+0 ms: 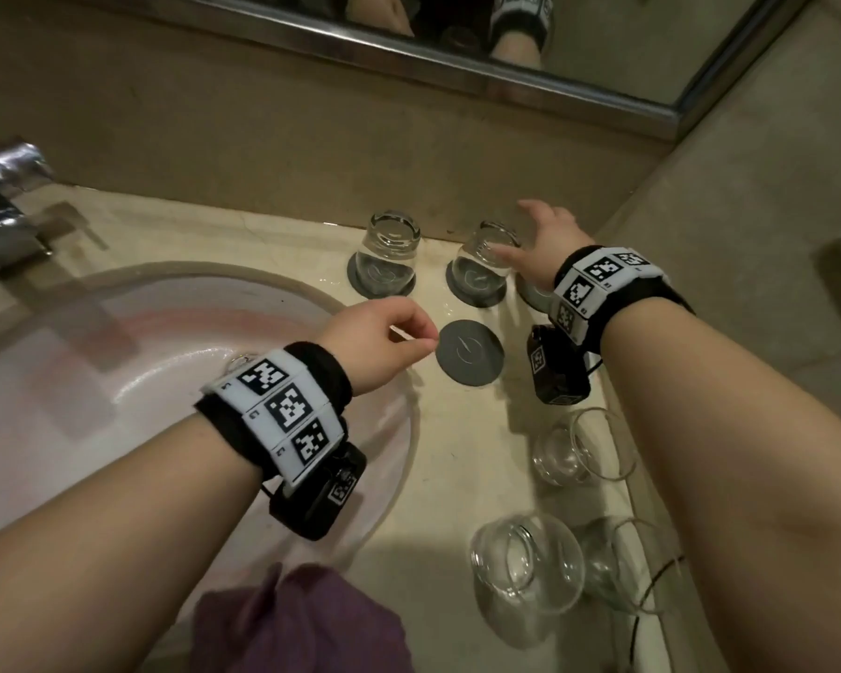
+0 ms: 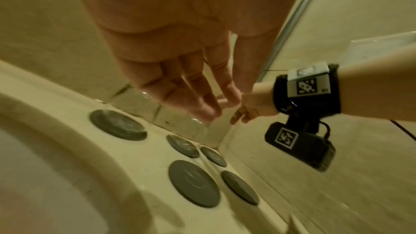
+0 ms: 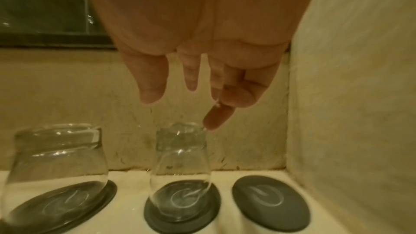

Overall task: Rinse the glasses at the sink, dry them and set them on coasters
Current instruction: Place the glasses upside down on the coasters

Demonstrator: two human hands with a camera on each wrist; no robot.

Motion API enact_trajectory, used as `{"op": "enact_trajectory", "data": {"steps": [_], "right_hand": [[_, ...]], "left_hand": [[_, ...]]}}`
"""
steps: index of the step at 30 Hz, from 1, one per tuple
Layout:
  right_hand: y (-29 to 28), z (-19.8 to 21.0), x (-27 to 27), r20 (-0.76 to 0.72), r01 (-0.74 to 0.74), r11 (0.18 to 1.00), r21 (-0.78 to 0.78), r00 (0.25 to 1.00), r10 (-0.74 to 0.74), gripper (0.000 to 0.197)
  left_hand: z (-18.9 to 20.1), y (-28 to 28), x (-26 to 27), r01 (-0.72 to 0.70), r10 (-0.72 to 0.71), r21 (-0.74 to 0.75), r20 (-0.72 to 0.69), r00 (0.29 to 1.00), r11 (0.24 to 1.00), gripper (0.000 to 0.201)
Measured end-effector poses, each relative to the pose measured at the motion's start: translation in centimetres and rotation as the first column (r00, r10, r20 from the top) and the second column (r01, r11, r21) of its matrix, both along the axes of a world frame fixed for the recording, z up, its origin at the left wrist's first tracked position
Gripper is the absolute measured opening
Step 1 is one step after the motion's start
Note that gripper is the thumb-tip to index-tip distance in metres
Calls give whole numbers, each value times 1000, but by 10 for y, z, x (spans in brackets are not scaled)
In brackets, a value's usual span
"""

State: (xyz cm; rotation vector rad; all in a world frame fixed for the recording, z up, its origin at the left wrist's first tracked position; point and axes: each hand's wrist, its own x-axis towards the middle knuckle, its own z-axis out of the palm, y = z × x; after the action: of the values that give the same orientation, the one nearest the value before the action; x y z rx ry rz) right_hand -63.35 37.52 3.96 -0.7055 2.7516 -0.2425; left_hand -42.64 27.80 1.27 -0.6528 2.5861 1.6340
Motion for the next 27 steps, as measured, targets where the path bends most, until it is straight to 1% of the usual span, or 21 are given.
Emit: {"op": "enact_trajectory", "data": {"steps": [1, 2, 4, 6, 8, 10, 11, 13, 15, 16, 19, 21, 22, 23, 24, 25, 26, 27], "right_hand": [[8, 5, 4, -15, 1, 1000, -7, 1000, -1, 73], [15, 9, 8, -34, 5, 1000, -19, 999, -6, 71], [31, 18, 15, -53, 29, 999, -41, 998, -32, 67], [48, 27, 25, -50, 53, 998, -43, 997, -55, 64], [65, 34, 35, -63, 43, 998, -35, 997, -45, 62], [80, 39, 45, -80, 41, 998, -51, 996, -45, 62], [87, 41, 50, -80, 51, 996, -69, 995, -57, 62], [101, 46, 57, -75, 81, 992, -97, 993, -88, 62], [113, 49, 63, -66, 104, 989, -107, 992, -112, 61], [117, 51, 66, -64, 109, 988, -110, 991, -116, 61], [123, 53, 74, -55, 103, 988, -119, 992, -110, 64], [124, 56, 80, -62, 84, 987, -138, 994, -93, 65], [123, 58, 83, -61, 72, 986, -148, 995, -82, 64], [123, 61, 86, -55, 59, 986, -156, 996, -68, 63], [122, 63, 89, -47, 42, 987, -155, 998, -50, 61], [121, 65, 91, -44, 18, 990, -141, 999, -24, 58], [120, 67, 93, -38, -11, 993, -114, 999, 7, 54], [118, 69, 95, -27, -38, 996, -84, 999, 36, 51]], "left_hand": [[5, 9, -3, 61, -61, -25, 12, 998, 998, 2], [8, 20, -5, 130, -129, -53, 30, 991, 990, 4], [11, 43, -7, 283, -274, -115, 94, 957, 952, 15], [11, 67, -8, 434, -402, -179, 189, 896, 883, 28], [7, 87, -7, 551, -482, -224, 298, 824, 804, 43], [5, 105, -5, 637, -509, -291, 409, 757, 713, 54], [3, 113, -4, 672, -512, -321, 457, 727, 667, 56], [-2, 126, -2, 709, -505, -374, 511, 695, 598, 52], [-9, 137, 0, 714, -484, -411, 536, 692, 567, 41], [-14, 140, 2, 712, -471, -420, 546, 693, 563, 37], [-15, 143, 6, 677, -439, -440, 529, 727, 590, 31], [-10, 139, 6, 659, -435, -439, 509, 743, 611, 30], [-4, 135, 7, 649, -433, -428, 501, 749, 628, 31], [-2, 129, 8, 626, -423, -408, 486, 765, 664, 31], [5, 121, 10, 573, -396, -365, 456, 797, 734, 31], [9, 112, 12, 492, -355, -295, 412, 839, 819, 29], [15, 102, 14, 374, -296, -182, 350, 889, 909, 26], [21, 91, 16, 233, -213, -45, 272, 939, 971, 23]]}}
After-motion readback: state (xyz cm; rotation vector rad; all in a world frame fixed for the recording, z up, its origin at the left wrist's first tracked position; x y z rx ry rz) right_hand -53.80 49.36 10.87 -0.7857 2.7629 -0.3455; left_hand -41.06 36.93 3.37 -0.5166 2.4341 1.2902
